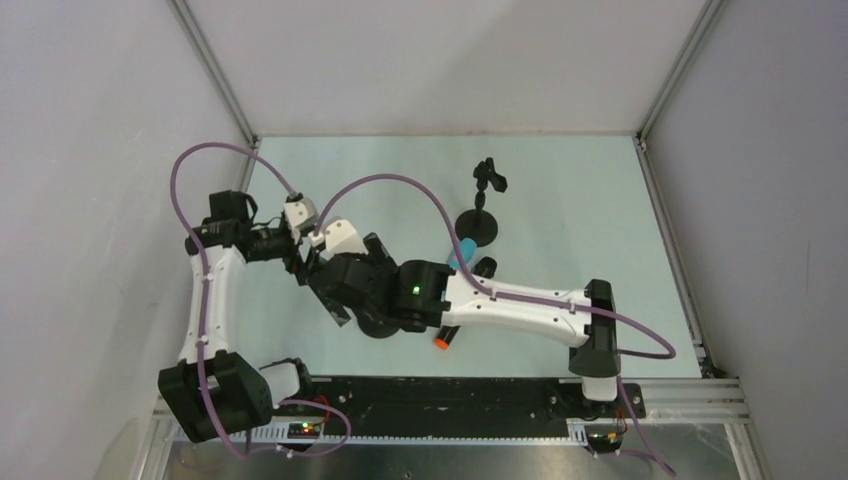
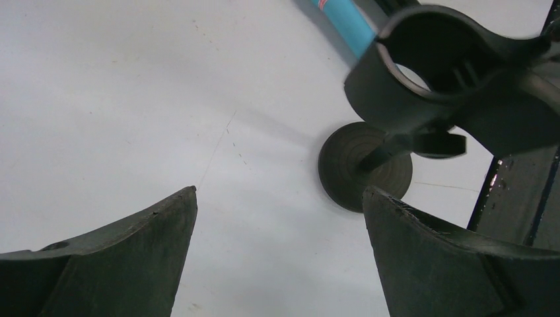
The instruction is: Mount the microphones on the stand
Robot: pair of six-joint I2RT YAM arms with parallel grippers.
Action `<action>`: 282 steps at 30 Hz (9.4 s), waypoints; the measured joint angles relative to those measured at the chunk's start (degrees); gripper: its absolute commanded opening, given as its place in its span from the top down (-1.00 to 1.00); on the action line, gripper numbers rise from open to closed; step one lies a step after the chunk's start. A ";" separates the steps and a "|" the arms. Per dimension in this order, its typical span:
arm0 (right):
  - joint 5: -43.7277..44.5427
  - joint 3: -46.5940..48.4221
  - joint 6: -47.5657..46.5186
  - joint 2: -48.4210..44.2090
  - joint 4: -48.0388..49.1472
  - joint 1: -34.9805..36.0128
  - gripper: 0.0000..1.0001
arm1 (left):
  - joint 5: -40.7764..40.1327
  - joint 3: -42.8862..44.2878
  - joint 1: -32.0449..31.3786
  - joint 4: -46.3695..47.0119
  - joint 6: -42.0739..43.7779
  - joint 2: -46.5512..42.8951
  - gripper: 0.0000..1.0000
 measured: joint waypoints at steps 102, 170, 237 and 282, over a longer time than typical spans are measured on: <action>9.94 -12.79 8.83 -3.23 11.37 -0.28 -0.46 | -3.98 -3.67 0.92 -0.11 0.83 -5.14 -0.96; -12.63 -36.06 -19.78 -18.84 30.32 -5.77 1.00 | 11.47 6.47 2.75 -0.09 -9.44 -7.15 -0.96; 19.85 -8.39 14.29 1.22 5.86 -2.36 -0.30 | -4.28 12.15 -4.02 6.25 -28.15 -8.72 -0.96; -19.06 -3.45 -6.47 -0.94 4.00 -18.69 0.51 | -4.52 5.05 -8.13 6.03 -31.28 -17.84 -0.96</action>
